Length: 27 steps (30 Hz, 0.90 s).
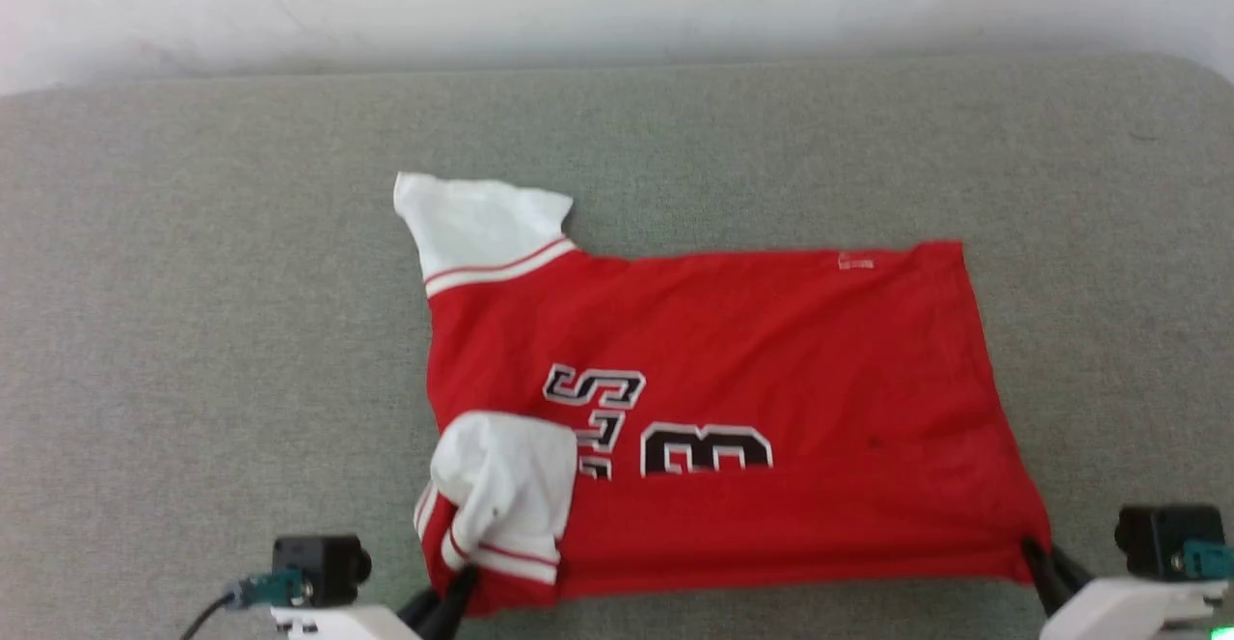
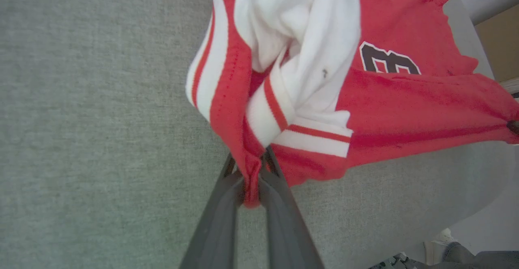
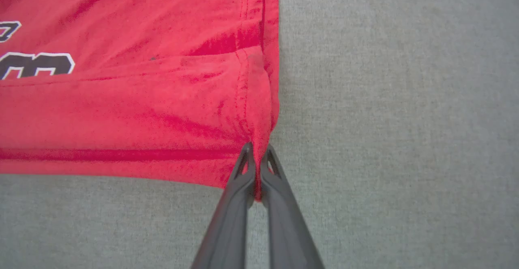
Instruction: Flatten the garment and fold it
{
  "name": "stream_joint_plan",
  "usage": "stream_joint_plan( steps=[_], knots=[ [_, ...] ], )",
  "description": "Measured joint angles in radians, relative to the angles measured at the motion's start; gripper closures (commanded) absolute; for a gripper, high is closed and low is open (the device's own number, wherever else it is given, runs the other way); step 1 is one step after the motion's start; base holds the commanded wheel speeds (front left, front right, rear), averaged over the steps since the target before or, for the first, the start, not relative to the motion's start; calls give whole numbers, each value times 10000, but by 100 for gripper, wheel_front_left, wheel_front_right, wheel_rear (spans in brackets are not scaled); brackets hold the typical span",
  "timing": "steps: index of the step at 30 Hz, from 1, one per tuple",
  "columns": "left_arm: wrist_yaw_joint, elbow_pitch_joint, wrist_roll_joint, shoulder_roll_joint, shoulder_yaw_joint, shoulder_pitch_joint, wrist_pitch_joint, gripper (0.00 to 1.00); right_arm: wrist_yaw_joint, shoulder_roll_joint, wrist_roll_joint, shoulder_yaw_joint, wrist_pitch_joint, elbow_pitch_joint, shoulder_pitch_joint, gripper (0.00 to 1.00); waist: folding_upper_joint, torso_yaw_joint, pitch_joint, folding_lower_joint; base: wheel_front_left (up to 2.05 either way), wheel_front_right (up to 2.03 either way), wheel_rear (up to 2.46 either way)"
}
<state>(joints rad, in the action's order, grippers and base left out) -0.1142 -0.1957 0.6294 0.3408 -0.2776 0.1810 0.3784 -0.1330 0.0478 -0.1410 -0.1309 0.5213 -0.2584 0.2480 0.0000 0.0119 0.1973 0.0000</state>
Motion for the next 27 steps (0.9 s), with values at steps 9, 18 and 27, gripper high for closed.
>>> stream_joint_plan(
  steps=[9, 18, 27],
  knots=[
    [-142, -414, 621, -61, -163, 1111, 418, 100, 2, 0, -290, -182, 943, -90, 1121, 100, 0, 93, -404, 0, 0, 0, 0],
    [-75, 479, 631, -290, -63, 931, -259, 0, 12, 8, -366, -73, 656, 178, 1044, 0, 0, 52, -564, 0, 0, 0, 0],
    [-36, -196, 803, -293, 698, 975, -1160, 0, 15, 13, -715, -263, -194, -25, 841, 0, 0, 25, -576, -1, 0, 0, 0]
  ],
)
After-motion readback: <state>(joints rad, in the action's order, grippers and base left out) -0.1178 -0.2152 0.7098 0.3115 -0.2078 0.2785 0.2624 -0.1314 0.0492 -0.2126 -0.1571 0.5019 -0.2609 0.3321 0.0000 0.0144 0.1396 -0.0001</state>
